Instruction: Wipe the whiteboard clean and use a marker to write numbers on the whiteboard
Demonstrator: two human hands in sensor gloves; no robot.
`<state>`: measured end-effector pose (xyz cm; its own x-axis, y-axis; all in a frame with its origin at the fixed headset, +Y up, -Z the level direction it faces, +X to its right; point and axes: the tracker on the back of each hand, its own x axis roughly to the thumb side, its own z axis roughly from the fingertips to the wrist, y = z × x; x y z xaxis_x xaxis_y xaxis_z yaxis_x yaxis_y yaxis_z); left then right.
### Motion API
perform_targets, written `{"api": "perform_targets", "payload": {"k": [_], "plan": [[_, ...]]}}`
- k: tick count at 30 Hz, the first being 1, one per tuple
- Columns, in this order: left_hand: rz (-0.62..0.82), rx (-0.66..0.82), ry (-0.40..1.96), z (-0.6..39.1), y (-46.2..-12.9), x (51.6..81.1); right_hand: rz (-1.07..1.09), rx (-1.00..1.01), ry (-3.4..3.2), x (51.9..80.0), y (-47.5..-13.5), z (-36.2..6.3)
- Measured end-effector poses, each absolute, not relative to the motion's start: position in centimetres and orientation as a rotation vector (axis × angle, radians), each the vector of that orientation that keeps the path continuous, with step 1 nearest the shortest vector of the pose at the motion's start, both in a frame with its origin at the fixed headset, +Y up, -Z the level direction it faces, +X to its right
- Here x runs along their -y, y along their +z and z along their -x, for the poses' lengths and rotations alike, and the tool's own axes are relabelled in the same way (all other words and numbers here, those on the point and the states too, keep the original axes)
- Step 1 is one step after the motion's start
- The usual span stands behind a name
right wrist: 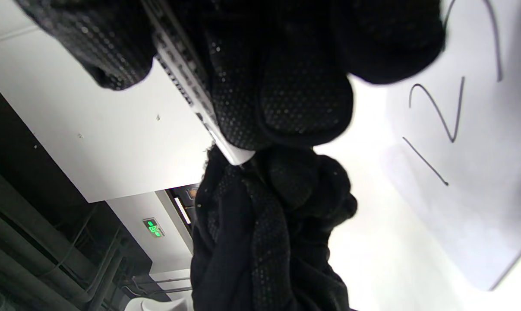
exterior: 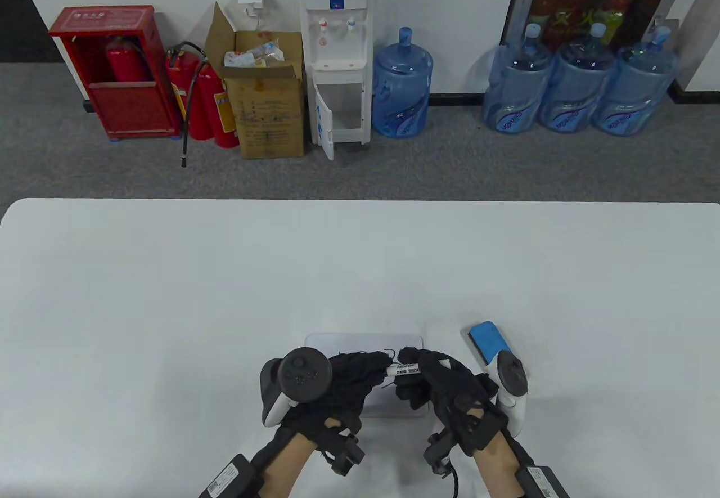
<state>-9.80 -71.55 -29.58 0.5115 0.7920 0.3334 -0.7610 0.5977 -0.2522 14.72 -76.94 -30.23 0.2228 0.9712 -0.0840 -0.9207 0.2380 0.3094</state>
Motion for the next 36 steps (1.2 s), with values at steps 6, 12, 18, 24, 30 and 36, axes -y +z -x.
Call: {"api": "perform_targets", "payload": {"k": [6, 12, 18, 24, 30, 36], "plan": [[0.097, 0.460, 0.916, 9.5, -29.4, 71.1, -0.227, -0.307, 1.296, 76.8, -30.3, -15.2], [0.106, 0.497, 0.629, 8.6, -29.3, 72.1, -0.184, -0.385, 1.399, 78.1, -30.2, -15.7], [0.033, 0.417, 0.627, 10.2, -29.9, 72.2, -0.055, -0.304, 1.374, 78.3, -30.5, -17.6], [-0.096, 0.268, 0.505, 14.3, -30.8, 71.7, 0.080, -0.232, 1.400, 78.7, -30.8, -20.8], [-0.198, 0.043, 0.153, 20.6, -31.4, 71.7, 0.084, -0.215, 1.403, 78.5, -30.9, -21.5], [-0.161, -0.091, 0.020, 24.6, -31.9, 73.5, 0.052, -0.229, 1.432, 78.3, -30.9, -21.1]]}}
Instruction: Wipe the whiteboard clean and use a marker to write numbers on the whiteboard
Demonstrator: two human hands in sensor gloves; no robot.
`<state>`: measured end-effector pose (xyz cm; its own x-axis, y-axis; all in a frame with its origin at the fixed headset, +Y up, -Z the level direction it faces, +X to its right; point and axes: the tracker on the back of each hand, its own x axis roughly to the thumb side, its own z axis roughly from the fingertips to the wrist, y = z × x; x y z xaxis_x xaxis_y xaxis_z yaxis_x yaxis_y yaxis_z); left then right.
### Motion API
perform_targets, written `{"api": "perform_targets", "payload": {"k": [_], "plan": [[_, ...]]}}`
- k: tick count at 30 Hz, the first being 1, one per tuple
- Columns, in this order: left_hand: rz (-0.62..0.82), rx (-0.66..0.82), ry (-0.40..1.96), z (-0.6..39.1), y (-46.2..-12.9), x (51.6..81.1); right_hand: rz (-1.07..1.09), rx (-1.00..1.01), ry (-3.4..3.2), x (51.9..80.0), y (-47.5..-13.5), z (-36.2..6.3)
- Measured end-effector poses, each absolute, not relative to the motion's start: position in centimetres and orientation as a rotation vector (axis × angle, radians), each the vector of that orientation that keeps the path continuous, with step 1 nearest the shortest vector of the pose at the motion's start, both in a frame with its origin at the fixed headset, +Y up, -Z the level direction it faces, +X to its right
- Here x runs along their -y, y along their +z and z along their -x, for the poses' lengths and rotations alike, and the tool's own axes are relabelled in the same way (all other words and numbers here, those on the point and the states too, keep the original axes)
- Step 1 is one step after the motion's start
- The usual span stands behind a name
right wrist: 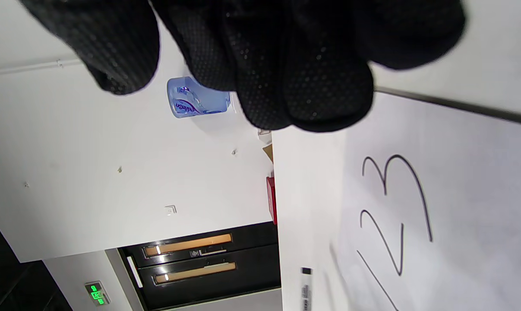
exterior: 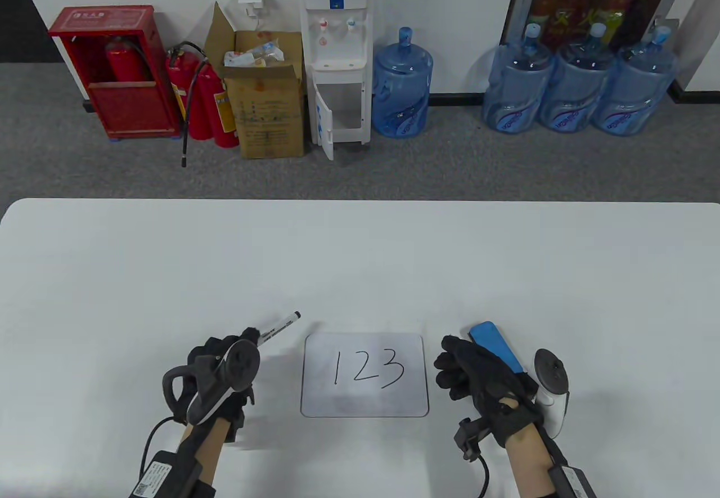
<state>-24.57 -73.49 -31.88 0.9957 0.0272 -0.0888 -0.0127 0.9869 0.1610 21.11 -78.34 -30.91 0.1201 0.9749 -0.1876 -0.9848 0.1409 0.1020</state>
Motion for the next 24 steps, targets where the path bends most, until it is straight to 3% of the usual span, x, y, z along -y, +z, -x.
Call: {"api": "perform_targets", "payload": {"k": [20, 24], "plan": [[0.225, -0.225, -0.211, 24.2, -35.1, 75.6, 0.056, -0.248, 1.426, 78.4, -30.9, -21.2], [0.218, -0.218, -0.225, 24.0, -35.2, 75.5, 0.056, -0.253, 1.433, 78.4, -30.8, -21.2]]}}
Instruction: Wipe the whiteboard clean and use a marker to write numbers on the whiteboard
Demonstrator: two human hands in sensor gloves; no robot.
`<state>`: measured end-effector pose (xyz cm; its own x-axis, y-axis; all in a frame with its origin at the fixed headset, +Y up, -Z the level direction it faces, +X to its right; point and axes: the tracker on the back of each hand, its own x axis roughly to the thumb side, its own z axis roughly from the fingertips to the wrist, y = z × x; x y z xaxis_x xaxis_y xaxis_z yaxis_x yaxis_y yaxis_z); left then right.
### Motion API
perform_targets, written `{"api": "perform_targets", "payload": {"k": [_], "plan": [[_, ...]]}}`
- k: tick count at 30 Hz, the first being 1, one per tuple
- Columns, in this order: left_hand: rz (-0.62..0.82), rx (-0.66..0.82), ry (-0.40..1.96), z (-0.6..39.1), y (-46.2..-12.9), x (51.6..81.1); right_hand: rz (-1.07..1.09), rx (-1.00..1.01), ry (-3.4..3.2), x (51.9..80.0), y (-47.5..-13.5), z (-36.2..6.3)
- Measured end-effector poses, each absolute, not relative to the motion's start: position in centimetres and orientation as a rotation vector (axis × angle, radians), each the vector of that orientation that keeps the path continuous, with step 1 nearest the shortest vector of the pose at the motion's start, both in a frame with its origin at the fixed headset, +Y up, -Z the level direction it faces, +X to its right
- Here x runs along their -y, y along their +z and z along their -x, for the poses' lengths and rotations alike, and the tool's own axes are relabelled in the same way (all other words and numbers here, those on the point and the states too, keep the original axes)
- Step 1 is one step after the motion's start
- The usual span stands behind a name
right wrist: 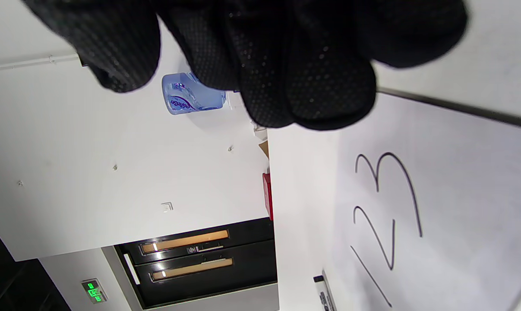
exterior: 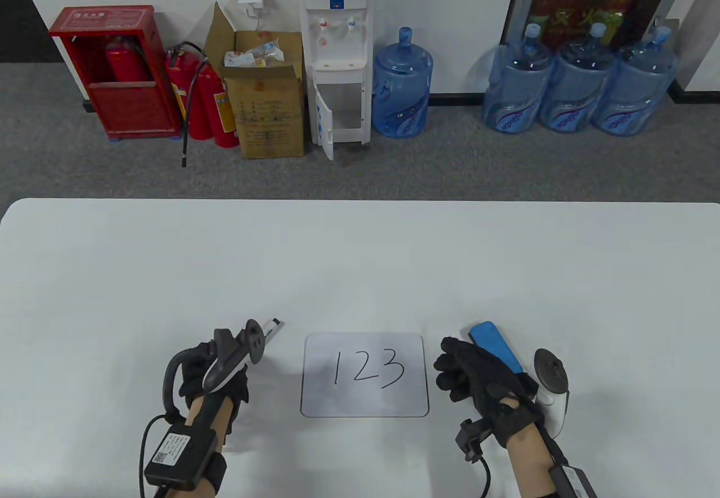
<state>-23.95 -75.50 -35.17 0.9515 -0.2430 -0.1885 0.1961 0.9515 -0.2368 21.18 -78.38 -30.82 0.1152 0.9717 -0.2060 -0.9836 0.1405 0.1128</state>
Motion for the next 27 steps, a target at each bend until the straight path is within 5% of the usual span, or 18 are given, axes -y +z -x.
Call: {"api": "perform_targets", "payload": {"k": [8, 17, 27], "plan": [[0.203, -0.212, -0.186, 24.2, -34.8, 74.8, 0.065, -0.242, 1.432, 78.3, -30.8, -21.2], [0.028, -0.078, 0.070, 21.2, -31.9, 70.7, 0.018, 0.044, 2.068, 75.6, -30.5, -21.7], [-0.062, 0.080, 0.110, 18.7, -29.4, 73.7, -0.148, 0.144, 2.638, 74.2, -29.5, -17.7]]}}
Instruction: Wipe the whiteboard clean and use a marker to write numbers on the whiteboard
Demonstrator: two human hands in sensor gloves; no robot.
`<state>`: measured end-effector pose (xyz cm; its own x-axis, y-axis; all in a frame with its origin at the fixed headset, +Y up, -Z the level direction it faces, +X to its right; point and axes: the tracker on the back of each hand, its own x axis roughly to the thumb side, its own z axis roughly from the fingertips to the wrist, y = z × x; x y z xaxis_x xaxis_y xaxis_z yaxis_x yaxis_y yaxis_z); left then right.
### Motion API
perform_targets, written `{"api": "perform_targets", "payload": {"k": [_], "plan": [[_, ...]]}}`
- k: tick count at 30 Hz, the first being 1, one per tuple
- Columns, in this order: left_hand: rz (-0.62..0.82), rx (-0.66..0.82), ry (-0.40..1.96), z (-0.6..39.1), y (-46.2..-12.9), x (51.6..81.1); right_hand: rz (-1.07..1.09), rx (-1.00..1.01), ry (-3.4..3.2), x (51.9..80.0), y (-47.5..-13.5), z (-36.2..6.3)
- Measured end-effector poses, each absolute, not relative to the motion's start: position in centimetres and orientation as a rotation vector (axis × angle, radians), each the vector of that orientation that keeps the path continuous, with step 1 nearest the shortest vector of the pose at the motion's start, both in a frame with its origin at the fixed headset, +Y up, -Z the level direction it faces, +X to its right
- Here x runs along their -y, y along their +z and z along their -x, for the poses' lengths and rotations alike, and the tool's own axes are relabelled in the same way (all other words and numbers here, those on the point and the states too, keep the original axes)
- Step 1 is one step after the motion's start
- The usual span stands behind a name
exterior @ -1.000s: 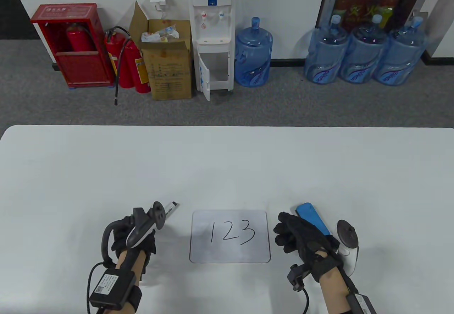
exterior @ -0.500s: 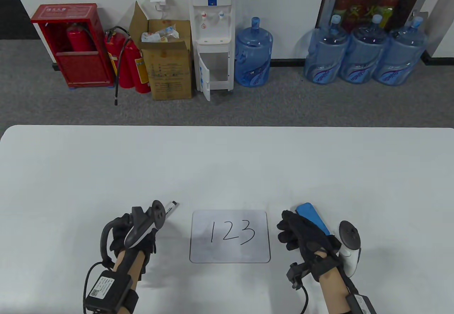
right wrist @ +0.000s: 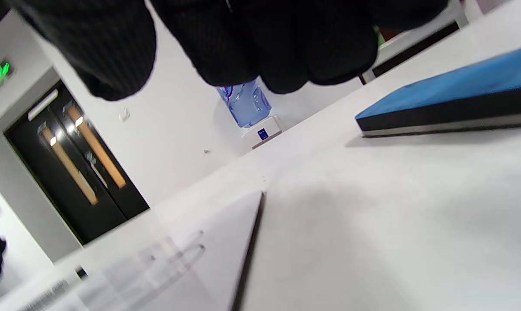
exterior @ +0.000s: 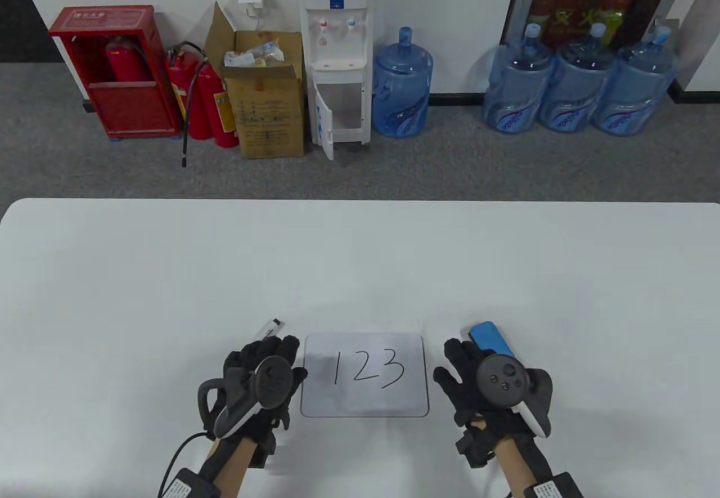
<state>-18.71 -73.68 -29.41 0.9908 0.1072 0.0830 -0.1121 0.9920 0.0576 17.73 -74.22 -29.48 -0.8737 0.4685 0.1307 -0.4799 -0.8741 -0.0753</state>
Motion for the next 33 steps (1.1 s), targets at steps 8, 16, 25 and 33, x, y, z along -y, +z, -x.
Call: {"api": "perform_targets", "payload": {"k": [8, 16, 25, 33], "plan": [[-0.056, 0.100, 0.064, 19.0, -29.3, 74.5, -0.185, 0.154, 2.813, 74.9, -29.5, -16.9], [-0.030, 0.095, 0.054, 19.5, -29.4, 74.7, -0.171, 0.140, 2.824, 75.2, -29.7, -17.4], [0.000, 0.096, 0.060, 19.5, -29.3, 74.8, -0.169, 0.062, 2.824, 75.4, -29.7, -17.6], [0.022, 0.090, 0.054, 19.5, -29.2, 74.7, -0.173, 0.069, 2.802, 75.5, -29.8, -17.8]]}}
